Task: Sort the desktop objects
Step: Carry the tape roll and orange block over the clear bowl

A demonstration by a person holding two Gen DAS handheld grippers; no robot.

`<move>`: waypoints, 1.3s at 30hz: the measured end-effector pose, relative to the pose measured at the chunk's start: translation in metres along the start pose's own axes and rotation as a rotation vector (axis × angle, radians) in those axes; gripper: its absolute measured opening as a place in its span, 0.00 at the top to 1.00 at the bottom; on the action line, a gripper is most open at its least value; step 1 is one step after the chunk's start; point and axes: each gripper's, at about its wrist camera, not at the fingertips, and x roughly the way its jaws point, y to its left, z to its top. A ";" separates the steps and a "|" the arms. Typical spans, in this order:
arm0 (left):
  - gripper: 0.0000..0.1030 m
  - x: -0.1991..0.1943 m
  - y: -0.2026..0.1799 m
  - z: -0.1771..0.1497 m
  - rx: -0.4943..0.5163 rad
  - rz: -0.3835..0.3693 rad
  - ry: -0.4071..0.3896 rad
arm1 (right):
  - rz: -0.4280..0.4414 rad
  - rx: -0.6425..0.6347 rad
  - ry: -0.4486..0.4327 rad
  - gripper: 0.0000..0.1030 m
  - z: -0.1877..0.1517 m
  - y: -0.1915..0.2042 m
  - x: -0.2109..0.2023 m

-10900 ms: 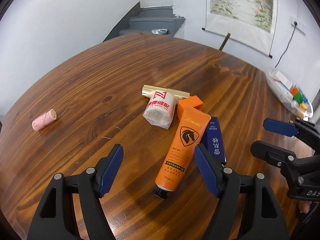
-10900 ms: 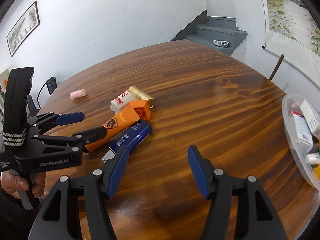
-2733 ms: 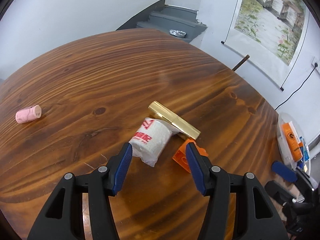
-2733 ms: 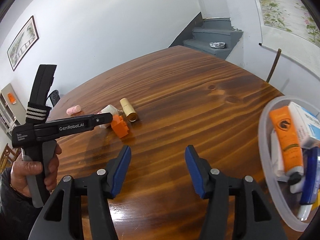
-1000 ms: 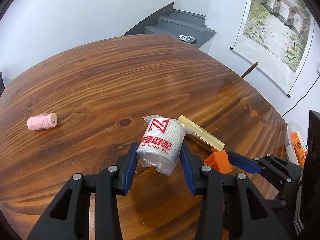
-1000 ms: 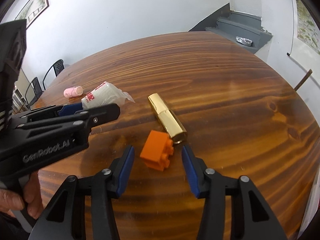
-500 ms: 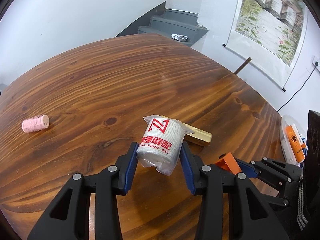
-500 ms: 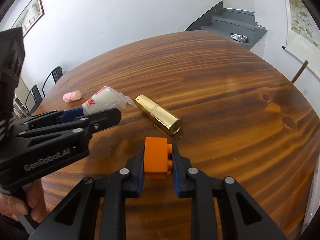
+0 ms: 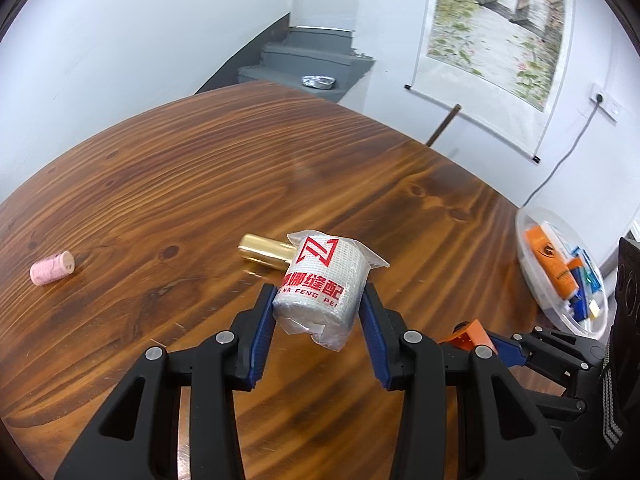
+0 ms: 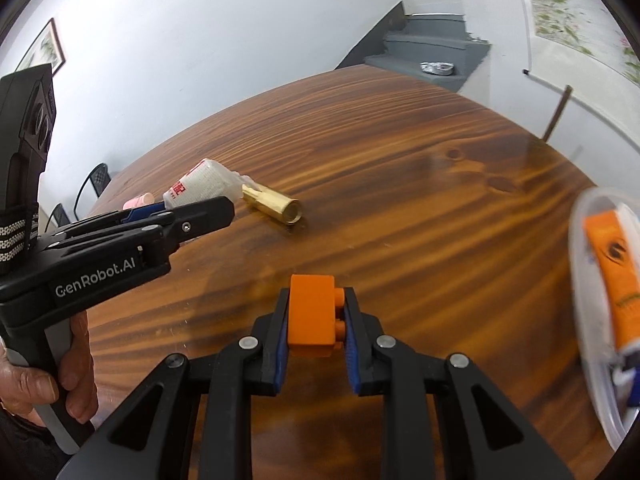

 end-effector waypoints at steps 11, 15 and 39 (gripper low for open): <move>0.57 -0.020 -0.043 -0.008 0.068 -0.085 -0.025 | -0.102 0.070 -0.066 0.75 -0.024 -0.035 -0.052; 0.57 -0.021 -0.060 -0.011 0.083 -0.115 -0.019 | -0.129 0.110 -0.115 0.75 -0.028 -0.054 -0.076; 0.57 -0.022 -0.191 -0.012 0.199 -0.266 0.011 | -0.311 0.239 -0.271 0.75 -0.049 -0.176 -0.139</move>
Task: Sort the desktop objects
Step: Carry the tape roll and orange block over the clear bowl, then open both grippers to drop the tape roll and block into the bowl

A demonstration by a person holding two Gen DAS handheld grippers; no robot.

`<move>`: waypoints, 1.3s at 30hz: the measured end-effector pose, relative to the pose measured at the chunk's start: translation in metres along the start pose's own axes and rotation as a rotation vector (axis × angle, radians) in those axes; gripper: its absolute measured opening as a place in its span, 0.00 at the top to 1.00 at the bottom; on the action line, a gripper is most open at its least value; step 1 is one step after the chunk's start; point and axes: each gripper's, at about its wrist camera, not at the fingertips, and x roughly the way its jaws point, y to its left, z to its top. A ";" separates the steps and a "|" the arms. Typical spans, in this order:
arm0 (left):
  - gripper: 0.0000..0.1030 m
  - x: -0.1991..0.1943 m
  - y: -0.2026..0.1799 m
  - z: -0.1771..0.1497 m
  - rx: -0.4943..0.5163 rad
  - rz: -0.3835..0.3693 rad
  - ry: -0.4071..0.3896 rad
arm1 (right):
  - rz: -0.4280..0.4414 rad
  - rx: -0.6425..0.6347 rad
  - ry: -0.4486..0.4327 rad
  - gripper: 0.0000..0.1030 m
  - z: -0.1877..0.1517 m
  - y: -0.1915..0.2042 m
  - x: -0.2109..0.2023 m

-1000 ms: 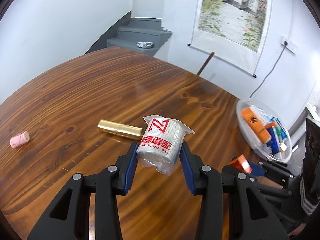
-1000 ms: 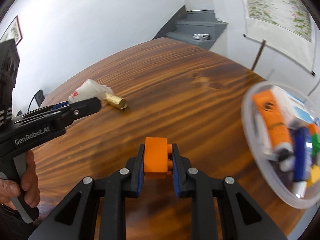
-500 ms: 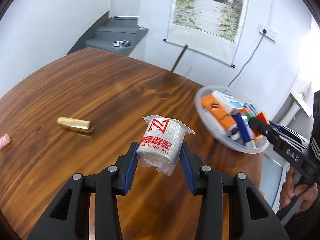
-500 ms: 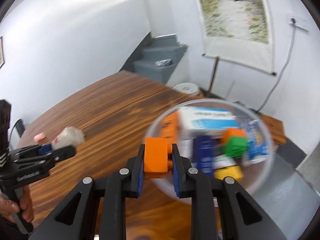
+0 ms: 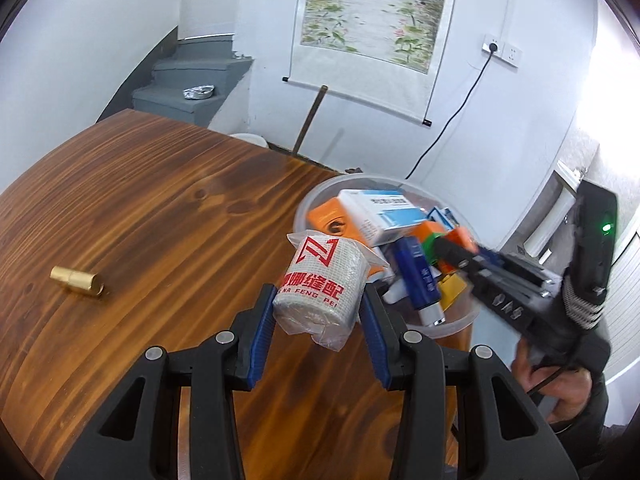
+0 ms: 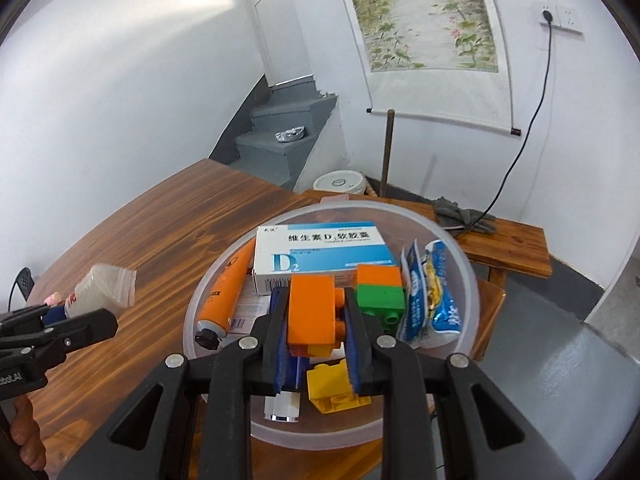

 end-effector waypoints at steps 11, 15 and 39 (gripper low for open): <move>0.57 0.023 -0.032 0.013 0.050 -0.041 0.022 | -0.003 0.037 -0.016 0.58 -0.002 -0.031 0.000; 0.57 0.036 -0.043 0.012 0.059 -0.059 0.047 | 0.003 0.051 -0.023 0.58 -0.005 -0.039 -0.001; 0.23 0.054 -0.037 0.014 -0.016 -0.136 0.033 | 0.027 0.082 -0.041 0.49 -0.007 -0.042 -0.005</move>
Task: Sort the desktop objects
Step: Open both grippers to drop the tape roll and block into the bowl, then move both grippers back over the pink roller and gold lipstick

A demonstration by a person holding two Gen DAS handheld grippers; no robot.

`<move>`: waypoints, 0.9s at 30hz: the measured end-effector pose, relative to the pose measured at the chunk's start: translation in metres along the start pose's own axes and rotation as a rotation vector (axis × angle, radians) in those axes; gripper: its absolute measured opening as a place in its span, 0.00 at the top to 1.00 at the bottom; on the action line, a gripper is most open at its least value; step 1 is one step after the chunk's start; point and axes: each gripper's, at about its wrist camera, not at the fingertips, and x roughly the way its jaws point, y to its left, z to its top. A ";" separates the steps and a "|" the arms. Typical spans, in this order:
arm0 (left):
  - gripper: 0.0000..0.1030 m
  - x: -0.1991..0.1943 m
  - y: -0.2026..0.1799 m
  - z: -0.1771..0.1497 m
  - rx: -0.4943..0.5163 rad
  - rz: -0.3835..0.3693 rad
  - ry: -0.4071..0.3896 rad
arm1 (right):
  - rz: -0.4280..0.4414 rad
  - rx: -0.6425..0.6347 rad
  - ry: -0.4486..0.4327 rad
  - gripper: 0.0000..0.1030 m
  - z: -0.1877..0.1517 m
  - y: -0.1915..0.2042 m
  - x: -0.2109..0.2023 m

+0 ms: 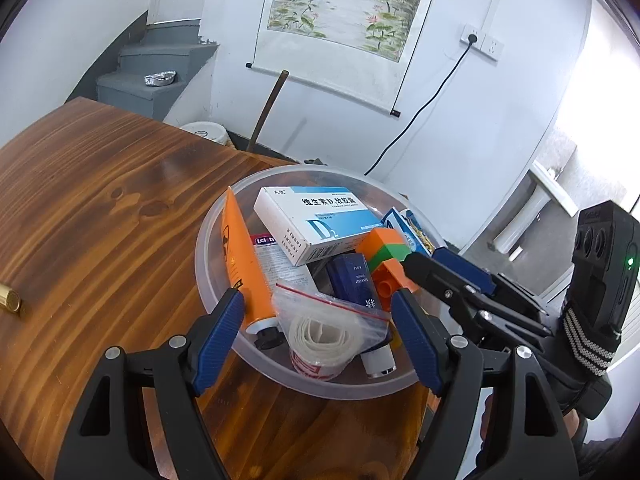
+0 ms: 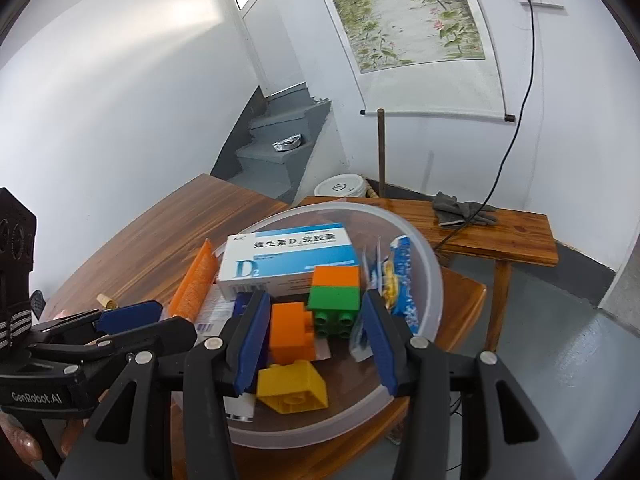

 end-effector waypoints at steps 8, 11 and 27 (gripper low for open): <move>0.23 -0.012 0.002 -0.002 0.019 0.022 -0.020 | 0.001 -0.006 -0.012 0.49 -0.001 0.009 -0.006; 0.23 -0.015 0.008 -0.003 -0.004 0.040 -0.024 | 0.011 -0.010 -0.015 0.46 -0.001 0.014 -0.007; 0.23 -0.056 0.100 -0.017 -0.203 0.164 -0.054 | 0.075 -0.113 -0.040 0.42 0.002 0.081 -0.007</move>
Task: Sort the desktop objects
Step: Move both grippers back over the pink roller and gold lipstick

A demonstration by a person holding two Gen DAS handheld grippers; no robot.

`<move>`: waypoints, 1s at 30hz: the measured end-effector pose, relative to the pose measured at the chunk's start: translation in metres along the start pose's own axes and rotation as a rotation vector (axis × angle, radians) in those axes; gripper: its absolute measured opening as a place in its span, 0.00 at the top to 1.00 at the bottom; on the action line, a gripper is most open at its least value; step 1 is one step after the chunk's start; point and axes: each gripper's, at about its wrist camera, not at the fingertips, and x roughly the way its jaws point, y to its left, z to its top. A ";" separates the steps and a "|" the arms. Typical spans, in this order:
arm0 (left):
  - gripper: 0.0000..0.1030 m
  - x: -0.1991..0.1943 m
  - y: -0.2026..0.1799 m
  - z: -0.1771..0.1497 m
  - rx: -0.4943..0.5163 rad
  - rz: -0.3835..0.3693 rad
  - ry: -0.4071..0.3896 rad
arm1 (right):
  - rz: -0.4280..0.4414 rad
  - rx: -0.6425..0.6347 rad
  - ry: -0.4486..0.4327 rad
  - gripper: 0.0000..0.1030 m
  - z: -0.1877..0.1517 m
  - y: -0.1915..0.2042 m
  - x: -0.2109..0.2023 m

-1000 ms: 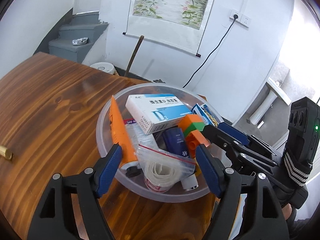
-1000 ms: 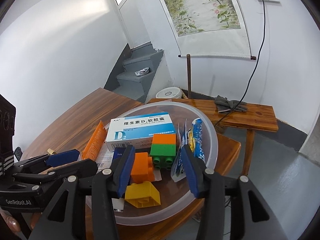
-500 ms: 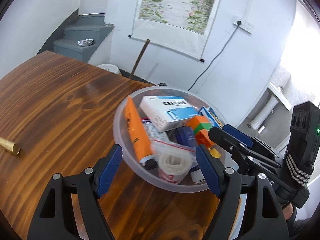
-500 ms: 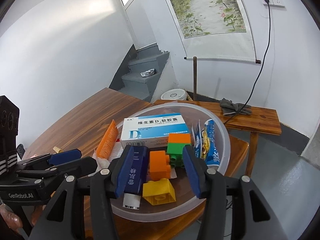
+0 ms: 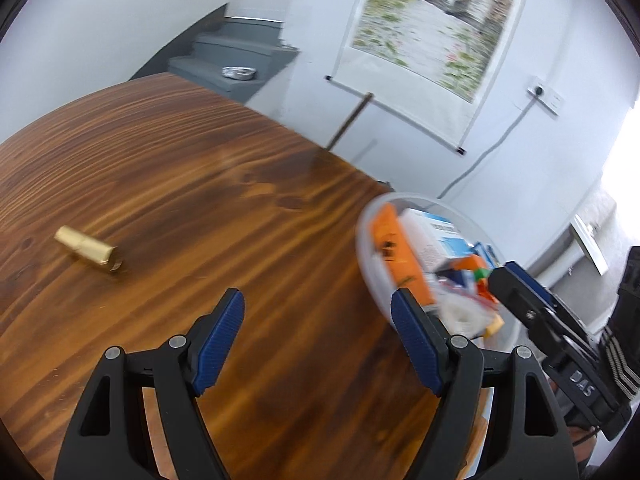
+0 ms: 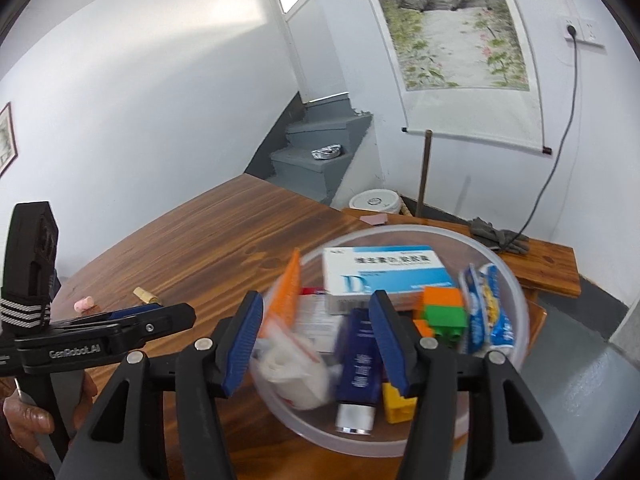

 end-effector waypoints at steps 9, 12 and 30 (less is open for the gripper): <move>0.23 -0.010 0.063 -0.004 -0.078 0.074 0.017 | 0.080 -0.072 0.024 0.40 0.000 0.060 0.023; 0.23 -0.016 0.087 -0.005 -0.101 0.114 0.013 | 0.108 -0.116 0.032 0.37 -0.002 0.085 0.032; 0.23 -0.075 0.245 -0.006 -0.244 0.415 -0.057 | 0.250 -0.259 0.279 0.35 -0.027 0.197 0.138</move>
